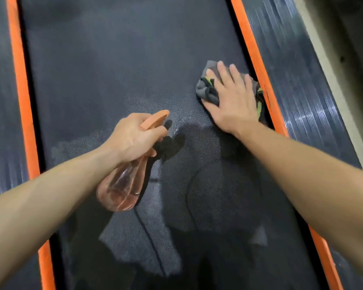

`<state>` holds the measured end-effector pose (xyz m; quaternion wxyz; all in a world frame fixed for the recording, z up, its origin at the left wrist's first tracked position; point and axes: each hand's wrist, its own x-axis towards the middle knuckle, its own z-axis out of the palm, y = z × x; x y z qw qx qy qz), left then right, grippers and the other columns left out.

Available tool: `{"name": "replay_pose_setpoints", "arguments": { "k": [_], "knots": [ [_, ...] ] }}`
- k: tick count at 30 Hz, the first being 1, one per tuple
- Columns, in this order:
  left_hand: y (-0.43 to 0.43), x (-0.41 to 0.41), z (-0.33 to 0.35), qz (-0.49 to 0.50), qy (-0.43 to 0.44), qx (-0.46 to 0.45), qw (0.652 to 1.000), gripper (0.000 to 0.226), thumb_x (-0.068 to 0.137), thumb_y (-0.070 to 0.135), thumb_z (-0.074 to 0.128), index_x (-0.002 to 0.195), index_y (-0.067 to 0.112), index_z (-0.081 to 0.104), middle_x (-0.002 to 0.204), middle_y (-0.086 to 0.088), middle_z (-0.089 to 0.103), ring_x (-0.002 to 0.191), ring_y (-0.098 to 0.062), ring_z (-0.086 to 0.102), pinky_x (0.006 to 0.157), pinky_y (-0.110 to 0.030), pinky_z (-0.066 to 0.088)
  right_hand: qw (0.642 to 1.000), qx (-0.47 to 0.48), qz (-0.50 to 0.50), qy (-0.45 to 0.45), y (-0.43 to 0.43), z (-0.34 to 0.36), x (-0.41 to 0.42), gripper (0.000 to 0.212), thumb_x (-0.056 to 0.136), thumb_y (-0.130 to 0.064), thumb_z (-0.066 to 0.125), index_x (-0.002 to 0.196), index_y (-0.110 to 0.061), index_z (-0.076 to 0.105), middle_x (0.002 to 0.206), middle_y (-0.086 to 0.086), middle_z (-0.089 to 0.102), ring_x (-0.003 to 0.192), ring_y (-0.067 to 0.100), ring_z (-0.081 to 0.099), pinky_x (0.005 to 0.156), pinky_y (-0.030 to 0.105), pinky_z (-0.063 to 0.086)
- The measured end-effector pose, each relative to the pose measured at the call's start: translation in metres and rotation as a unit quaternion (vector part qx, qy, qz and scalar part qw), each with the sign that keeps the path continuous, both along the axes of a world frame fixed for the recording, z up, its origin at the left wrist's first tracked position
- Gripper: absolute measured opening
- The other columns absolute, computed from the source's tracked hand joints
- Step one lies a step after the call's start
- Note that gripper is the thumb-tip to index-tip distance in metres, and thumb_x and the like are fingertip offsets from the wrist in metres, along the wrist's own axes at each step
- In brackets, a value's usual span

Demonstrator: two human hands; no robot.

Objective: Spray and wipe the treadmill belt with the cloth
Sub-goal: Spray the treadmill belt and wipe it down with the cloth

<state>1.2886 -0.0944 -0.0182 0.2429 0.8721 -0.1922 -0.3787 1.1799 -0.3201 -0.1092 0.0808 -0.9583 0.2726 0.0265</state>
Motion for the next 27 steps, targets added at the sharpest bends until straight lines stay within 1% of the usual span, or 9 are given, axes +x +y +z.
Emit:
{"name": "replay_pose_setpoints", "arguments": {
  "k": [2, 4, 8, 10, 13, 15, 19, 23, 27],
  "knots": [
    [0.000, 0.002, 0.002, 0.002, 0.015, -0.004, 1.000, 0.022, 0.090, 0.026, 0.070, 0.090, 0.004, 0.072, 0.094, -0.017, 0.078, 0.052, -0.019, 0.075, 0.056, -0.025, 0.049, 0.999, 0.000, 0.052, -0.013, 0.044, 0.001, -0.024, 0.079, 0.084, -0.056, 0.055, 0.156, -0.030, 0.031, 0.168, 0.003, 0.020, 0.154, 0.031, 0.016, 0.121, 0.058, 0.015],
    [0.000, 0.005, 0.003, 0.013, 0.027, -0.010, 0.999, 0.022, 0.090, 0.024, 0.071, 0.090, 0.002, 0.071, 0.089, -0.014, 0.076, 0.052, -0.021, 0.073, 0.058, -0.026, 0.049, 0.983, 0.018, 0.181, 0.004, 0.100, 0.001, -0.065, 0.092, 0.075, -0.057, 0.063, 0.156, -0.031, 0.029, 0.169, 0.003, 0.018, 0.155, 0.031, 0.015, 0.120, 0.058, 0.015],
    [0.004, 0.016, 0.008, 0.045, 0.059, -0.023, 0.997, 0.022, 0.092, 0.019, 0.069, 0.098, -0.001, 0.072, 0.097, -0.016, 0.078, 0.053, -0.027, 0.068, 0.069, -0.032, 0.052, 0.928, 0.040, 0.370, 0.026, 0.120, -0.001, -0.087, 0.087, 0.076, -0.062, 0.047, 0.157, -0.034, 0.030, 0.169, -0.001, 0.018, 0.155, 0.026, 0.017, 0.122, 0.052, 0.012],
    [0.007, 0.028, 0.012, 0.066, 0.081, -0.034, 0.994, 0.028, 0.090, 0.019, 0.069, 0.108, -0.002, 0.072, 0.095, -0.017, 0.077, 0.053, -0.028, 0.064, 0.072, -0.037, 0.053, 0.937, 0.009, 0.348, 0.020, 0.081, -0.005, -0.040, 0.084, 0.077, -0.059, 0.047, 0.155, -0.033, 0.032, 0.168, 0.000, 0.021, 0.154, 0.027, 0.021, 0.120, 0.053, 0.016],
    [0.013, 0.041, 0.018, 0.066, 0.107, -0.027, 0.992, 0.049, 0.081, 0.027, 0.070, 0.122, 0.000, 0.071, 0.087, -0.008, 0.078, 0.055, -0.029, 0.063, 0.073, -0.035, 0.054, 0.988, 0.012, 0.148, 0.034, 0.022, 0.000, 0.037, 0.072, 0.095, -0.057, 0.045, 0.159, -0.029, 0.026, 0.170, 0.001, 0.013, 0.155, 0.028, 0.013, 0.121, 0.054, 0.012],
    [0.017, 0.043, 0.020, 0.050, 0.101, -0.016, 0.994, 0.042, 0.085, 0.025, 0.069, 0.119, 0.001, 0.073, 0.088, 0.000, 0.080, 0.059, -0.029, 0.065, 0.071, -0.033, 0.055, 0.997, -0.002, 0.072, 0.037, 0.022, -0.001, 0.050, 0.071, 0.098, -0.059, 0.036, 0.160, -0.029, 0.019, 0.170, 0.001, 0.007, 0.156, 0.028, 0.006, 0.123, 0.055, 0.007],
    [0.042, 0.038, 0.022, 0.065, 0.109, -0.021, 0.992, 0.022, 0.089, 0.022, 0.069, 0.103, 0.007, 0.076, 0.079, 0.014, 0.077, 0.062, -0.031, 0.068, 0.071, -0.033, 0.053, 0.976, -0.003, 0.220, 0.001, 0.107, -0.002, -0.008, 0.081, 0.087, -0.058, 0.050, 0.159, -0.028, 0.025, 0.169, 0.004, 0.015, 0.156, 0.030, 0.011, 0.123, 0.055, 0.007],
    [0.080, 0.032, 0.025, 0.117, 0.110, -0.008, 0.987, 0.034, 0.090, 0.020, 0.070, 0.120, 0.004, 0.074, 0.081, -0.002, 0.077, 0.058, -0.029, 0.066, 0.071, -0.033, 0.051, 0.924, 0.048, 0.378, 0.039, 0.182, 0.002, -0.072, 0.084, 0.083, -0.061, 0.034, 0.159, -0.028, 0.025, 0.169, 0.003, 0.014, 0.156, 0.029, 0.012, 0.124, 0.050, 0.002],
    [0.116, 0.021, 0.031, 0.134, 0.119, 0.012, 0.984, 0.031, 0.096, 0.014, 0.068, 0.122, -0.004, 0.070, 0.084, -0.008, 0.075, 0.052, -0.024, 0.062, 0.055, -0.022, 0.050, 0.900, 0.052, 0.430, 0.047, 0.157, -0.002, -0.039, 0.082, 0.080, -0.061, 0.039, 0.157, -0.031, 0.031, 0.168, 0.000, 0.020, 0.154, 0.026, 0.019, 0.122, 0.049, 0.008]
  ]
}}
